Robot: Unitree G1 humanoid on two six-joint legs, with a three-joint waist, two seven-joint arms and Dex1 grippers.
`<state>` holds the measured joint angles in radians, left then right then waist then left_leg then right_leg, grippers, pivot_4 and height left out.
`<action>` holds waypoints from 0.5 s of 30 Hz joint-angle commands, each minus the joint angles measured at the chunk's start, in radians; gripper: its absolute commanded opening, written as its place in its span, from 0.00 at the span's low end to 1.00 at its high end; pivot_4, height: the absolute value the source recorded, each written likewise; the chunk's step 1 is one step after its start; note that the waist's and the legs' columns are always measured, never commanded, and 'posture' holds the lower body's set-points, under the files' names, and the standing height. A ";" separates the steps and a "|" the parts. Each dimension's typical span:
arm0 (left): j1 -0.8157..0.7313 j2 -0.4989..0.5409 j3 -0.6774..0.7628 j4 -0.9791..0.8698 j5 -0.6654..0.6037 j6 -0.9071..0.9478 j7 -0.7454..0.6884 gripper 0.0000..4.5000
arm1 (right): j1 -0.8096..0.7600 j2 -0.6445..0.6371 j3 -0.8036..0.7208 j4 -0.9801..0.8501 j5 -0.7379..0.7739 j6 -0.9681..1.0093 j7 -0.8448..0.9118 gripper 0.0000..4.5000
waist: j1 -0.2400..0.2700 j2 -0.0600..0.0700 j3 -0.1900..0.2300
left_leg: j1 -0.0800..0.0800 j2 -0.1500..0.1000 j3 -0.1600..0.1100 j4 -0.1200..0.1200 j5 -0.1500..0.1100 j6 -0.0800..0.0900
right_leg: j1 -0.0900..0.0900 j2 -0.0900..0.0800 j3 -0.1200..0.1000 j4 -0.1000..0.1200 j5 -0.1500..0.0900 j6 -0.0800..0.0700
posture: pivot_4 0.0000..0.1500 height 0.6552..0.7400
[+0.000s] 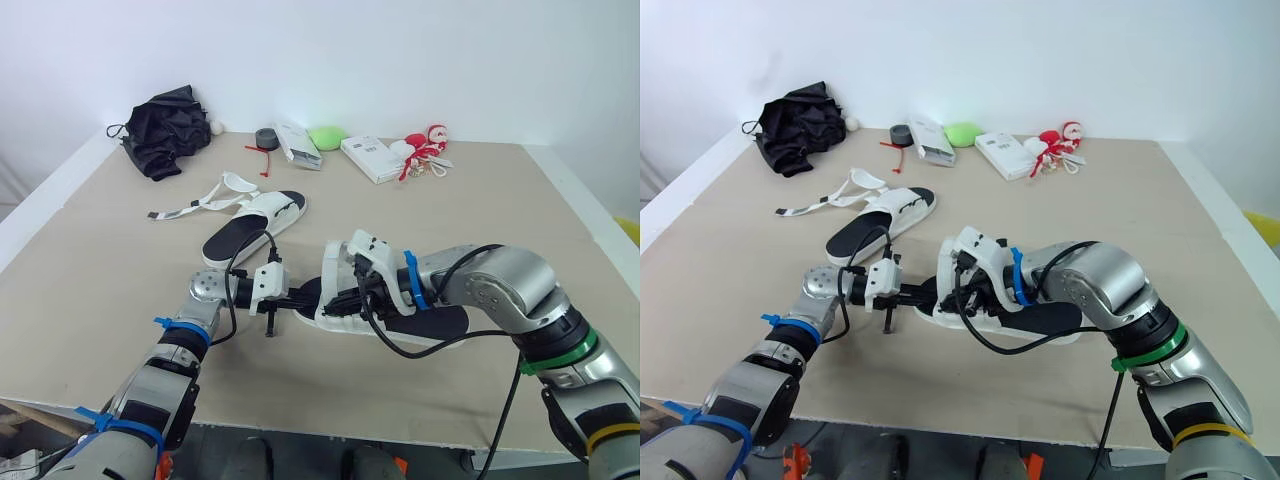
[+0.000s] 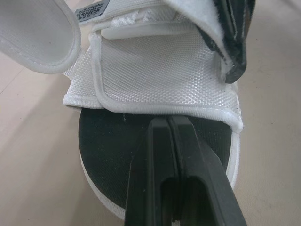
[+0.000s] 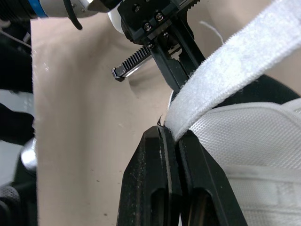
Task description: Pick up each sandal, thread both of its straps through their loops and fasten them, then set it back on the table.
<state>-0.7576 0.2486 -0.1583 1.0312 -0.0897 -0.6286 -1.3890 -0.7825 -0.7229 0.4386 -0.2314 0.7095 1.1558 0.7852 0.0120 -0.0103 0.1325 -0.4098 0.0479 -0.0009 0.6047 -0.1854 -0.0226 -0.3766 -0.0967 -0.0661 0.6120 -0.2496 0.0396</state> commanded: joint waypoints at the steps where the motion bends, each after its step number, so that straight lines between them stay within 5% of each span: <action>1: 0.071 0.028 -0.064 0.102 0.101 0.056 0.007 0.00 | 0.022 -0.024 0.053 0.012 -0.045 0.013 0.064 0.01 | 0.000 0.000 0.000 | 0.000 0.000 0.000 0.000 0.000 0.000 | 0.000 0.000 0.000 0.000 0.000 0.000 | 1.00 1.00; 15: 0.074 0.026 -0.063 0.101 0.100 0.058 0.008 0.00 | 0.034 0.075 -0.038 0.147 -0.051 0.139 0.101 0.01 | 0.000 0.000 -0.001 | 0.001 0.000 0.001 0.000 0.000 0.000 | 0.000 0.000 0.000 0.000 0.000 0.000 | 1.00 1.00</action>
<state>-0.7575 0.2492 -0.1582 1.0310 -0.0898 -0.6286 -1.3950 -0.7709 -0.6558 0.3682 -0.1343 0.6726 1.2264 0.9064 0.0122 -0.0105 0.1320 -0.4087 0.0478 0.0000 0.6041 -0.1857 -0.0231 -0.3762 -0.0968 -0.0662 0.6120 -0.2496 0.0396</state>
